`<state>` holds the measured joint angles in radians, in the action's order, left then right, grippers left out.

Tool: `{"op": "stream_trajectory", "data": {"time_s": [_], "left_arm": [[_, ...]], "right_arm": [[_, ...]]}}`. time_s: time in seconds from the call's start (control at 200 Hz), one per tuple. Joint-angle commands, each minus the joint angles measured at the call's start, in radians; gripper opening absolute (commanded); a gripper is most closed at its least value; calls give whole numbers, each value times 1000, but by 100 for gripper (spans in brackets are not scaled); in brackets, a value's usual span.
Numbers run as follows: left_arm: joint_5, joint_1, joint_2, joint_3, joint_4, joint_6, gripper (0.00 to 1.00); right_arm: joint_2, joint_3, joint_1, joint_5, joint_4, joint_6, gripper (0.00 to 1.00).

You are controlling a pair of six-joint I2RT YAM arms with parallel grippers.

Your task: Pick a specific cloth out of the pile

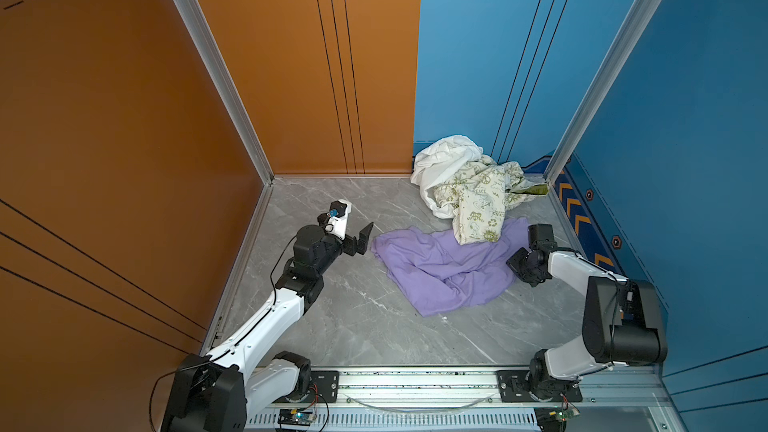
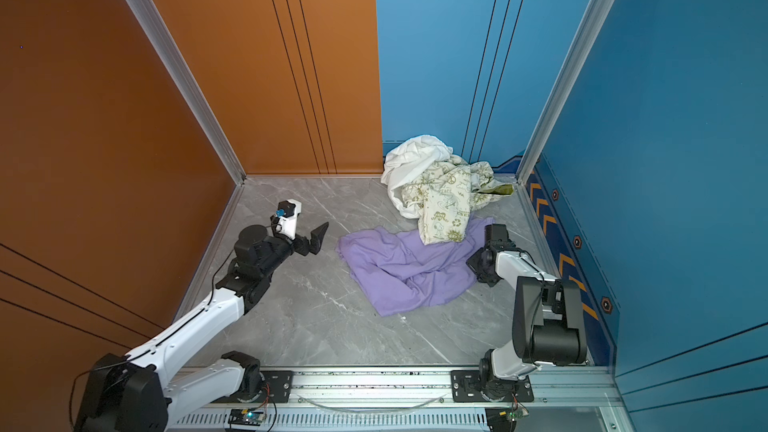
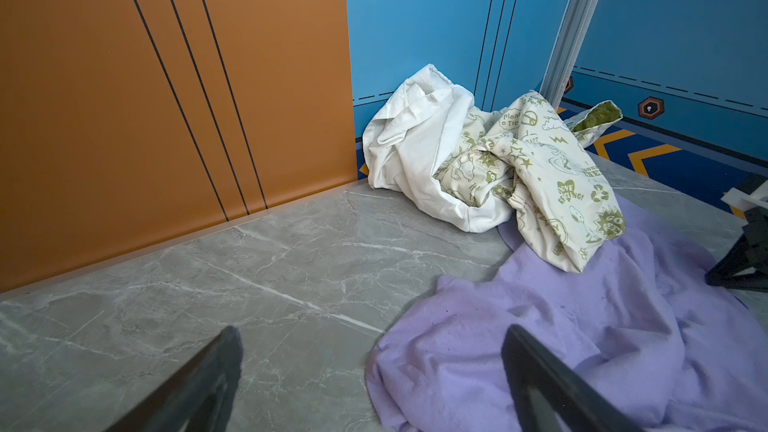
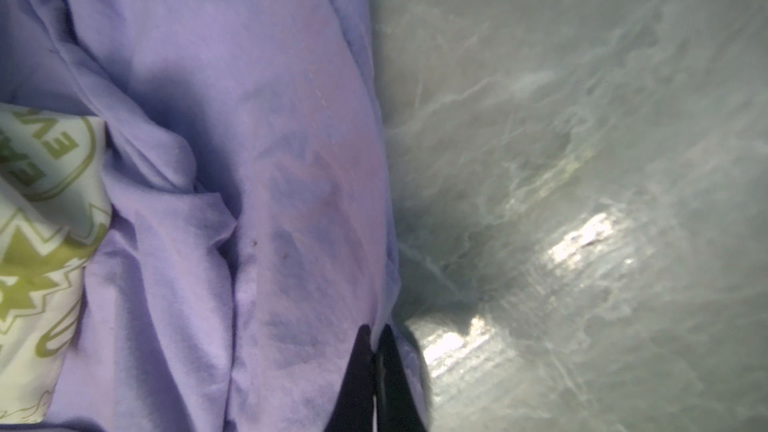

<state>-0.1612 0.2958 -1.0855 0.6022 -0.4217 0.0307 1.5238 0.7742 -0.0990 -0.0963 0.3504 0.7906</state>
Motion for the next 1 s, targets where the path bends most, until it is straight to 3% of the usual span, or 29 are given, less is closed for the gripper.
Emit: {"op": "stream_trajectory", "data": {"time_s": [0.0, 0.24, 0.561, 0.821, 0.996], "left_arm": [[1, 8, 23, -18, -2, 15, 98], [0, 8, 24, -18, -2, 16, 98], [-1, 11, 22, -18, -2, 15, 98], [-1, 11, 19, -18, -2, 15, 98], [-1, 12, 19, -19, -2, 14, 98]], "right_arm": [[-60, -13, -15, -34, -22, 21, 0], [-278, -30, -25, -40, -87, 81, 0], [-590, -84, 0, -59, -367, 172, 0], [-646, 22, 109, -73, -451, 103, 0], [-608, 120, 266, -50, -482, 22, 0]]}}
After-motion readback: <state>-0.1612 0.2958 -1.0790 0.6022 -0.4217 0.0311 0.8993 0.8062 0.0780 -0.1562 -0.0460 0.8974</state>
